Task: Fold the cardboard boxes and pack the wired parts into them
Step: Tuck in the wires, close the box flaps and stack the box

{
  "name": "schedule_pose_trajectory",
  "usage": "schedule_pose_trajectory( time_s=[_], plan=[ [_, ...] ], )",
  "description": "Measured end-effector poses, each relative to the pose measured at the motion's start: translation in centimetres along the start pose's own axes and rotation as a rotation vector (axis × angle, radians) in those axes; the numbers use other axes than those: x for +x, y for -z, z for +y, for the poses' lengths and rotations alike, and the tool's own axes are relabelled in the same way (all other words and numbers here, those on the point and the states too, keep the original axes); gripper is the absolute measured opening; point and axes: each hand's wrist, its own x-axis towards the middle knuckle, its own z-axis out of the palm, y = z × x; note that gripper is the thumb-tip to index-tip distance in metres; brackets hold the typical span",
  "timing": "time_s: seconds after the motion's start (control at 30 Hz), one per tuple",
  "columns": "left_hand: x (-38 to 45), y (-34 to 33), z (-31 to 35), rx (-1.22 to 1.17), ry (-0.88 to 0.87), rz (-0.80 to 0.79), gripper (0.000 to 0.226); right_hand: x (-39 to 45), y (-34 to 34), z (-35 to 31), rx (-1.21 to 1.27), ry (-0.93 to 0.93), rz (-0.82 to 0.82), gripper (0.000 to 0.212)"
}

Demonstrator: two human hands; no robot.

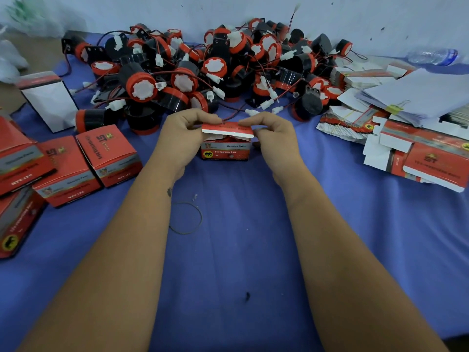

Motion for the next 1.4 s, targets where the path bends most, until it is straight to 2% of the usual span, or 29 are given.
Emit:
schedule_pose_trajectory(
  time_s=[0.07,0.13,0.2,0.3,0.4,0.53,0.63,0.7,0.77,1.03,1.27,1.4],
  plan=[
    [-0.1,0.5,0.2,-0.029,0.059,-0.056,0.037,0.0,0.3,0.1,0.018,-0.044,0.012,0.051],
    [-0.1,0.9,0.5,-0.067,0.107,-0.117,0.048,0.0,0.4,0.0,0.013,-0.076,0.007,0.052],
    [-0.2,1.0,1.3,-0.122,0.164,-0.175,0.030,-0.1,0.4,-0.1,0.011,-0.085,0.005,0.048],
    [-0.1,1.5,1.7,-0.053,0.254,-0.197,0.035,-0.3,0.5,-0.3,0.011,-0.044,-0.039,0.037],
    [-0.4,1.9,0.9,0.225,0.025,-0.193,0.025,-0.6,0.7,-0.3,-0.111,0.005,-0.157,0.015],
    [-0.6,2.3,0.3,0.283,-0.091,-0.132,0.022,-0.6,0.8,0.4,-0.228,0.056,-0.220,0.027],
    [-0.5,2.5,0.2,0.259,-0.069,-0.144,0.023,-0.6,0.8,0.6,-0.244,0.101,-0.216,0.032],
    [-0.5,2.6,0.2,0.294,-0.044,-0.169,0.040,-0.5,0.7,0.8,-0.283,0.123,-0.199,0.034],
    [-0.5,2.5,0.3,0.348,-0.062,-0.172,0.047,-0.5,0.6,1.0,-0.346,0.155,-0.179,0.035],
    [-0.9,1.6,0.2,0.359,-0.179,-0.069,0.027,-0.4,0.1,1.2,-0.412,0.239,-0.101,0.013],
    [-0.8,1.3,0.2,0.305,-0.207,-0.031,0.020,-0.5,0.2,0.8,-0.386,0.226,-0.092,0.012],
    [-0.7,1.6,0.1,0.215,-0.149,-0.084,0.024,-0.5,0.2,0.5,-0.342,0.183,-0.088,0.019]
  ],
)
